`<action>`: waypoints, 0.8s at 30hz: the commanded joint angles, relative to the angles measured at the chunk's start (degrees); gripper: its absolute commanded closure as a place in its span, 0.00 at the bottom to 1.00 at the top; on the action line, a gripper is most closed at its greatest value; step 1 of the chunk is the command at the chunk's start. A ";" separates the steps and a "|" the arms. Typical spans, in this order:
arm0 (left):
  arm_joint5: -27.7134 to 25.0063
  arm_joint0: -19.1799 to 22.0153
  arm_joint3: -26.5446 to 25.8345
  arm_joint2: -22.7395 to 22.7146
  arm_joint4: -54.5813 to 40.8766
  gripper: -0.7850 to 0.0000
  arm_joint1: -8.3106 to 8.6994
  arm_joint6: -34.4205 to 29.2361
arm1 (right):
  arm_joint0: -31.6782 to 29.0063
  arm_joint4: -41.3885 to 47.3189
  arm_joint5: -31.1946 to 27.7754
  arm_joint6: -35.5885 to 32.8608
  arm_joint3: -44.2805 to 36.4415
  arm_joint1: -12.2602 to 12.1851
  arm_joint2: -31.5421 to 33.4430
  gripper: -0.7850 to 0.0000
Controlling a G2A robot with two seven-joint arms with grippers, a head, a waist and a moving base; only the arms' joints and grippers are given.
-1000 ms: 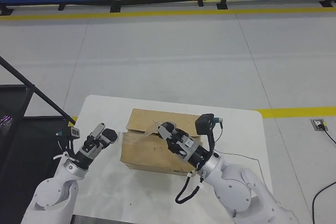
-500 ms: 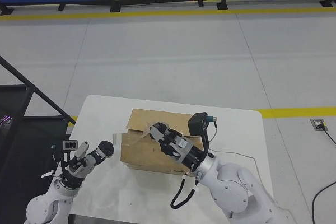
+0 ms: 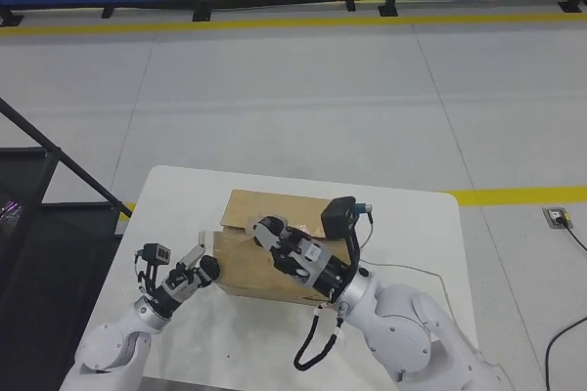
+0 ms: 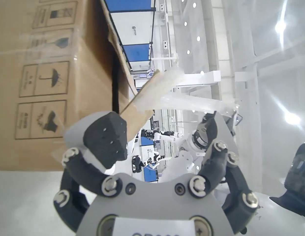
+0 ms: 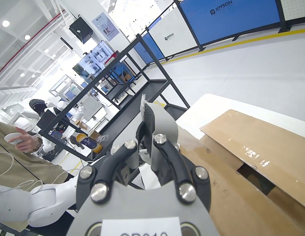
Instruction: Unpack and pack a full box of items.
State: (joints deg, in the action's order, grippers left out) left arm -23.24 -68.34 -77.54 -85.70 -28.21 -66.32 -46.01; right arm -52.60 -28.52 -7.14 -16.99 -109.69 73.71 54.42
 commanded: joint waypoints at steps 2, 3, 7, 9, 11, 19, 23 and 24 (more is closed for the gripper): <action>-0.24 0.79 1.75 0.59 0.54 0.00 -0.09 0.90 | -0.82 -1.53 -1.00 0.91 -1.34 0.03 0.12 1.00; -0.39 0.81 1.98 0.53 0.41 0.00 -0.10 1.11 | -1.15 -1.94 -1.40 1.62 -1.83 0.06 0.17 1.00; -1.15 0.16 1.57 0.06 -2.10 0.00 -0.11 0.72 | -2.34 -3.76 -2.11 3.05 -3.01 0.15 0.30 1.00; -1.73 -0.59 0.43 -0.53 -4.08 0.00 -0.04 -0.57 | -2.46 -3.97 -1.92 2.94 -3.20 0.24 0.39 1.00; -2.31 -1.57 -0.92 -1.53 -6.11 0.00 0.11 -2.29 | -2.46 -4.06 -1.61 2.77 -3.22 0.34 0.49 1.00; -3.71 -3.90 -4.32 -6.13 -13.04 0.00 0.36 -0.27 | -3.04 -1.56 -0.41 5.53 -3.11 0.97 1.41 1.00; -2.73 -4.51 -6.50 -5.91 -15.15 0.00 0.03 3.84 | -2.87 -1.81 -1.99 6.14 -3.72 1.23 1.18 1.00; -2.36 -4.52 -7.05 -5.74 -14.71 0.00 -0.01 4.71 | -2.78 -2.26 -2.68 6.03 -3.76 1.25 1.18 1.00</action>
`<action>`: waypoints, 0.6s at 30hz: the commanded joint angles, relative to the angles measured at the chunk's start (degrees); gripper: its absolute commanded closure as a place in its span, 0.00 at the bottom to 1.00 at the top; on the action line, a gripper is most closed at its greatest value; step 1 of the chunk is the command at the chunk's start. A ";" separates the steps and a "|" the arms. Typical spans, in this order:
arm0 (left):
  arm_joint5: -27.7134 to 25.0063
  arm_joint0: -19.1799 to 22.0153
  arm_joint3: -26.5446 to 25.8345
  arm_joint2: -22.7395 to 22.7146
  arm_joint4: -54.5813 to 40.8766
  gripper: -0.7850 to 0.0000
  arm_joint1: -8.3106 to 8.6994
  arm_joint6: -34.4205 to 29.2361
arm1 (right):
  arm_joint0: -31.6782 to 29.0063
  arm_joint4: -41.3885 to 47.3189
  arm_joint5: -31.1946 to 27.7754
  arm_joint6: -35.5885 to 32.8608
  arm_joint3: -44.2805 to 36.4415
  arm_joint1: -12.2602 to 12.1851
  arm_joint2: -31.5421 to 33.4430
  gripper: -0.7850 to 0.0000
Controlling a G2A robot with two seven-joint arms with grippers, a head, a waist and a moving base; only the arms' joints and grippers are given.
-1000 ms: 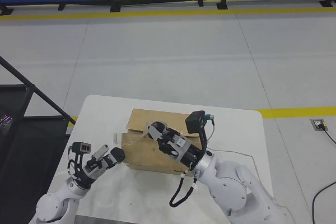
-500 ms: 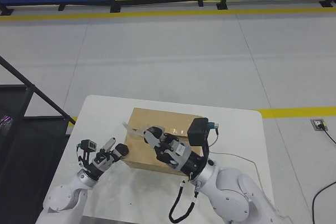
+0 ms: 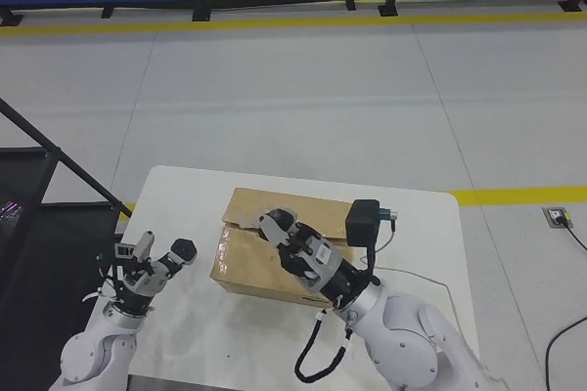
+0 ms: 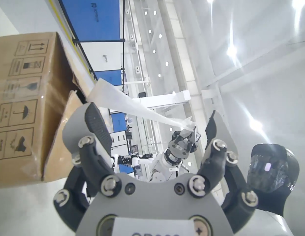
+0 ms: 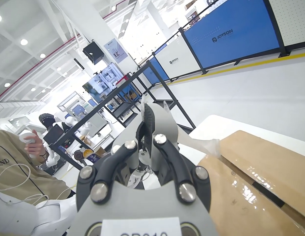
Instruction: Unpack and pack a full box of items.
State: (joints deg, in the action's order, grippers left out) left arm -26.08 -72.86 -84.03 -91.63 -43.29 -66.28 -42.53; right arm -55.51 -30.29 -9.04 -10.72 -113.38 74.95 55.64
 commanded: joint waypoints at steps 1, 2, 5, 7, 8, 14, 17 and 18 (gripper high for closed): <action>0.96 0.05 -0.89 0.39 1.26 0.00 -0.07 2.08 | 0.23 -1.07 -1.43 -0.31 -0.32 0.03 -0.06 1.00; 1.72 0.17 -1.21 0.66 2.00 0.00 -0.10 2.97 | 0.34 -1.40 -2.39 -0.83 -0.41 0.04 -0.21 1.00; 5.39 0.94 -1.79 1.70 5.98 0.00 0.01 3.99 | 1.16 -2.76 -4.04 -2.74 -0.27 0.01 0.20 1.00; 6.72 1.11 -2.58 2.61 8.46 0.00 0.03 4.04 | 1.54 -3.29 -1.61 -3.96 0.19 0.11 0.46 1.00; 7.05 1.34 -2.87 2.60 10.41 0.00 0.10 4.78 | 1.54 -3.29 -1.61 -3.96 0.19 0.11 0.46 1.00; 7.43 0.61 -3.03 1.43 11.95 0.00 0.18 7.91 | 1.54 -3.29 -1.61 -3.96 0.19 0.11 0.46 1.00; 8.12 0.32 -2.50 0.72 10.95 0.00 0.22 8.24 | 1.22 -3.09 -2.12 -3.58 0.18 0.11 0.55 1.00; 8.73 0.49 -2.11 0.63 10.66 0.00 0.22 8.45 | 0.80 -2.62 -3.90 -3.07 0.44 0.06 0.87 1.00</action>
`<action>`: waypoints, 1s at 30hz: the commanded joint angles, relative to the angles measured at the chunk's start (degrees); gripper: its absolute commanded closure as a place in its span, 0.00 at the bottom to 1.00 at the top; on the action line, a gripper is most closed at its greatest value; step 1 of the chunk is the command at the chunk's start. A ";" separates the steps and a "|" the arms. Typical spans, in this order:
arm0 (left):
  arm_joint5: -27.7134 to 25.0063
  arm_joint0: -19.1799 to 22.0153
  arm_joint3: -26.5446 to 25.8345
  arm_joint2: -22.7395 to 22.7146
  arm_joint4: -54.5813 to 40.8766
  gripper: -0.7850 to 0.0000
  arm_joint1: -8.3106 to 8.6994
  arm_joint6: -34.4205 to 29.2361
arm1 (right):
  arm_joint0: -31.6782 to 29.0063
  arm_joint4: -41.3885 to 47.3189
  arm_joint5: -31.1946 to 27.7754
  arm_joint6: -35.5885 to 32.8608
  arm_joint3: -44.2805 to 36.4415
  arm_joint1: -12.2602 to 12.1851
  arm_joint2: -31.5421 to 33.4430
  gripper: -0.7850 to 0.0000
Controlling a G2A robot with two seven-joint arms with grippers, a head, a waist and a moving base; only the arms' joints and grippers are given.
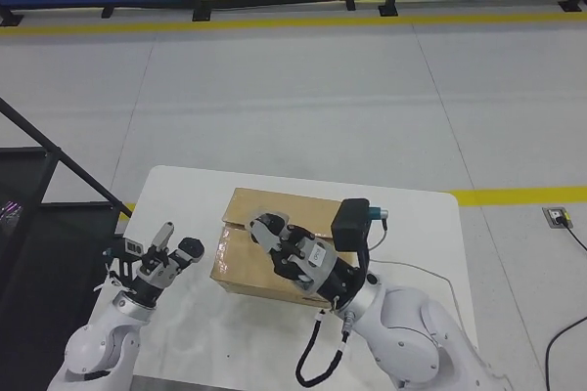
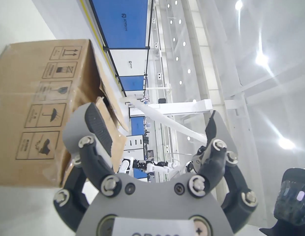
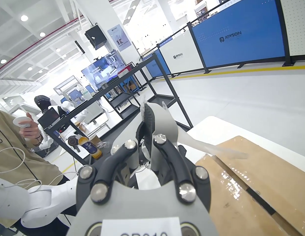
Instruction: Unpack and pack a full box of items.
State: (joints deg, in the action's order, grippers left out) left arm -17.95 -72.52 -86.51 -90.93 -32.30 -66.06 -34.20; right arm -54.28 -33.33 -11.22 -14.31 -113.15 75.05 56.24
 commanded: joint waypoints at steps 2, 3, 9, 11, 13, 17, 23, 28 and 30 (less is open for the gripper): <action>1.40 0.75 0.68 0.27 -0.08 0.00 -0.03 0.43 | -0.81 0.52 -5.63 2.04 0.94 -0.15 1.19 1.00; 1.65 0.98 0.70 0.69 0.15 0.00 -0.07 0.38 | -0.78 0.55 -7.88 2.45 1.26 -0.18 1.36 1.00; 3.60 2.56 0.92 2.74 -1.56 0.00 -0.43 0.48 | 1.26 -2.18 -16.61 2.32 3.82 -0.19 1.29 1.00; 4.56 3.37 1.09 3.44 -2.41 0.00 -0.55 0.21 | 2.41 -3.43 -19.69 1.87 4.92 -0.18 1.02 1.00; 5.36 4.24 1.06 4.10 -3.46 0.00 -0.68 -0.29 | 3.37 -3.89 -21.51 1.61 6.11 -0.13 0.93 1.00; 6.41 5.66 1.19 5.20 -3.33 0.00 -0.84 -0.22 | 4.42 -1.67 -23.38 2.82 7.80 0.14 0.76 1.00; 8.54 7.82 3.35 6.10 -4.97 0.00 -1.17 1.73 | 5.30 0.24 -27.57 0.63 9.66 0.06 0.86 1.00; 8.76 8.88 4.61 5.78 -4.63 0.00 -1.25 3.64 | 4.90 -0.82 -27.71 -1.18 10.69 -0.26 2.20 1.00; 8.36 8.94 4.44 5.27 -4.62 0.00 -1.23 3.93 | 4.63 -0.88 -28.11 -1.30 10.89 -0.32 2.42 1.00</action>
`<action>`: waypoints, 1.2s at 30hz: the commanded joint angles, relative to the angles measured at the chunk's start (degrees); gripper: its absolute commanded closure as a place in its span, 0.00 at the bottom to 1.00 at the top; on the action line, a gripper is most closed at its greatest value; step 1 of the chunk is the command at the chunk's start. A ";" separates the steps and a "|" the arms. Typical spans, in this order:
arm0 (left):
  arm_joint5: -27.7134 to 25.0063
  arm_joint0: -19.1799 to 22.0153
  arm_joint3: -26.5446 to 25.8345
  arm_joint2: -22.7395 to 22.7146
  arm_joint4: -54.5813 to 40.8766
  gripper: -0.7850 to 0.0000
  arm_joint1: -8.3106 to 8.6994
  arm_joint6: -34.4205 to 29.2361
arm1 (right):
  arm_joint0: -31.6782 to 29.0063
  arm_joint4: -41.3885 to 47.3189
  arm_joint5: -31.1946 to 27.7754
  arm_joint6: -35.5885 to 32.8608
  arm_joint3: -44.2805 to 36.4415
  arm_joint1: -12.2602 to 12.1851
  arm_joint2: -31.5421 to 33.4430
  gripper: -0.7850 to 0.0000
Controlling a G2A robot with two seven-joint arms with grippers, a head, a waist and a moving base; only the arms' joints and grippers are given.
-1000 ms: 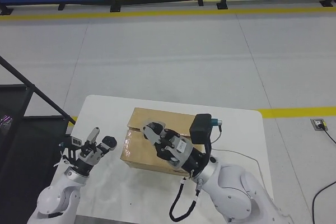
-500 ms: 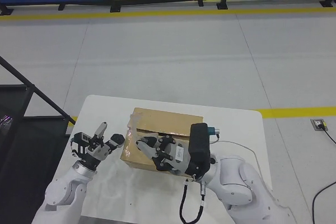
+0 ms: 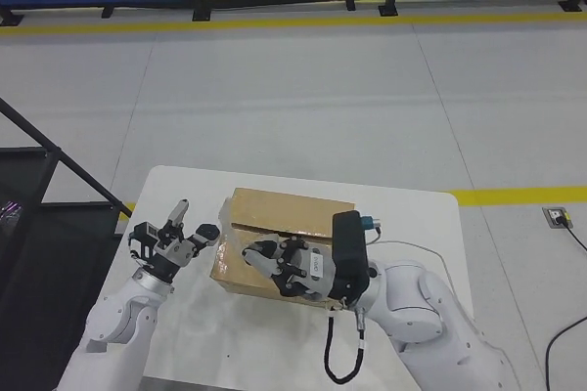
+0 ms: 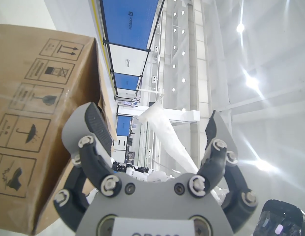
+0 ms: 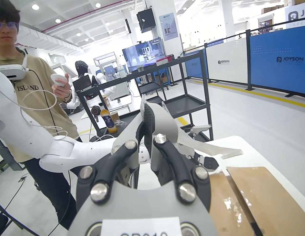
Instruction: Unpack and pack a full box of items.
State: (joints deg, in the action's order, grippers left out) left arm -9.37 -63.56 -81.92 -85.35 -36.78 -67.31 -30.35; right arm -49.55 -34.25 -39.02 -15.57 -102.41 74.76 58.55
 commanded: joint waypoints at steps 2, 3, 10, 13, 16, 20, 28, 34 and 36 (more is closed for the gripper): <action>-0.52 -0.27 -0.49 -1.33 -0.99 0.00 0.09 0.09 | -0.02 0.28 -1.32 -0.85 0.68 -0.15 0.39 1.00; -0.47 -0.43 -0.75 -1.82 -1.53 0.00 0.14 -0.15 | 0.11 0.41 -1.94 -1.24 0.89 -0.21 0.57 1.00; 0.61 -1.69 -3.96 -3.39 -4.88 0.00 0.43 -6.27 | 1.11 0.95 -4.82 -3.13 1.56 -0.43 0.81 1.00; 0.97 -1.08 -4.30 -2.34 -6.32 0.00 0.26 -7.73 | 1.91 0.70 -4.98 -3.96 1.31 -0.37 0.25 1.00; 0.73 0.10 -3.19 -0.95 -6.36 0.00 0.03 -7.65 | 2.67 0.80 -4.79 -4.46 1.05 -0.25 -0.48 1.00; 0.81 2.32 -0.66 1.52 -5.54 0.00 -0.39 -6.72 | 3.38 0.22 -4.56 -4.98 0.30 -0.10 -1.48 1.00; 0.75 4.24 3.22 2.60 -6.44 0.00 -0.70 -7.75 | 2.38 -2.43 -3.12 -4.83 -2.85 -0.13 -1.79 1.00; 0.66 4.06 2.81 2.27 -4.78 0.00 -0.51 -9.30 | 2.65 -3.08 -1.10 -5.49 -2.16 -0.09 -1.83 1.00; 0.86 3.83 2.67 2.12 -4.11 0.00 -0.46 -8.79 | 2.77 -3.65 -0.25 -5.42 -2.18 -0.01 -2.10 1.00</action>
State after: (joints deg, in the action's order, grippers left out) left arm -8.69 -59.60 -79.21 -83.17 -41.24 -67.79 -39.48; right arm -46.84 -37.66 -39.60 -21.04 -104.55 74.71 56.60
